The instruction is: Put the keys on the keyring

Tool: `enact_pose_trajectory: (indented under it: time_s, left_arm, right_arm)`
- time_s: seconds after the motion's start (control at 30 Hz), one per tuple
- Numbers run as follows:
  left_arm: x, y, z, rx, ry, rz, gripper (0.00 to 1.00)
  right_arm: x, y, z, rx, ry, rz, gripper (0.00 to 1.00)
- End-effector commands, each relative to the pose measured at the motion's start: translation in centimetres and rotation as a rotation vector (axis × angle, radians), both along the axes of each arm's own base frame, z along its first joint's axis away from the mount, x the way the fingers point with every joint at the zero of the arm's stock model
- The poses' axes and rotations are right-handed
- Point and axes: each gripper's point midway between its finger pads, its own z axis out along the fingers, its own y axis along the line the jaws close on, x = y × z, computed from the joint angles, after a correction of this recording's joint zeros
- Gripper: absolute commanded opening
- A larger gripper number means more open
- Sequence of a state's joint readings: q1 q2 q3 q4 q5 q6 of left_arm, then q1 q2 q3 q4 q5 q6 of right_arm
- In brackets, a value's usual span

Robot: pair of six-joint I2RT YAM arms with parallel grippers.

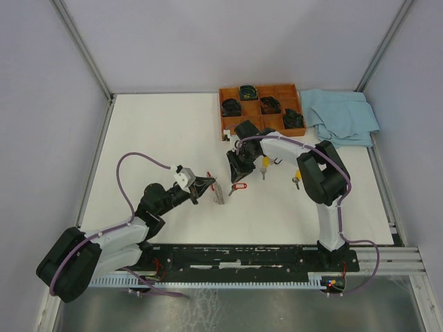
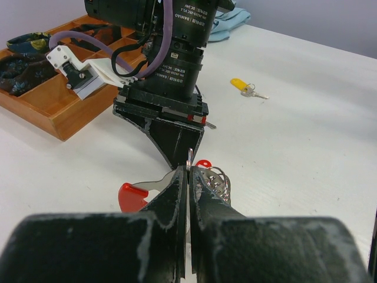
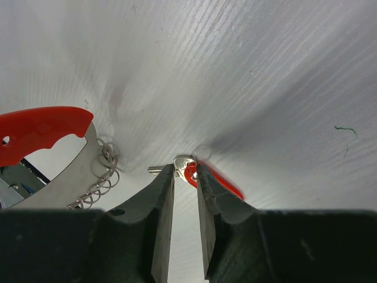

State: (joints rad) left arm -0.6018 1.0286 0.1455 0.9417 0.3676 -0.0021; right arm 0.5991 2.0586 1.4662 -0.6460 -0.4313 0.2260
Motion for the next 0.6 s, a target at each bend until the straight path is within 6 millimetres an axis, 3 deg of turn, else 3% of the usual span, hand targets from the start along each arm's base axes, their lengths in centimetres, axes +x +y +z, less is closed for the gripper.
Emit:
enact_pose_trajectory:
  time_s: [0.0,0.57]
  left_arm:
    - [0.09,-0.39,1.72,-0.048,-0.028,-0.01,0.03]
    - [0.0,-0.28,1.81,-0.052,-0.03,-0.007,0.03]
  right_arm:
    - [0.85,0.11,-0.19,-0.004,-0.016,-0.027,0.3]
    - [0.17,-0.33,-1.14,-0.029,0.01,-0.035,0.31]
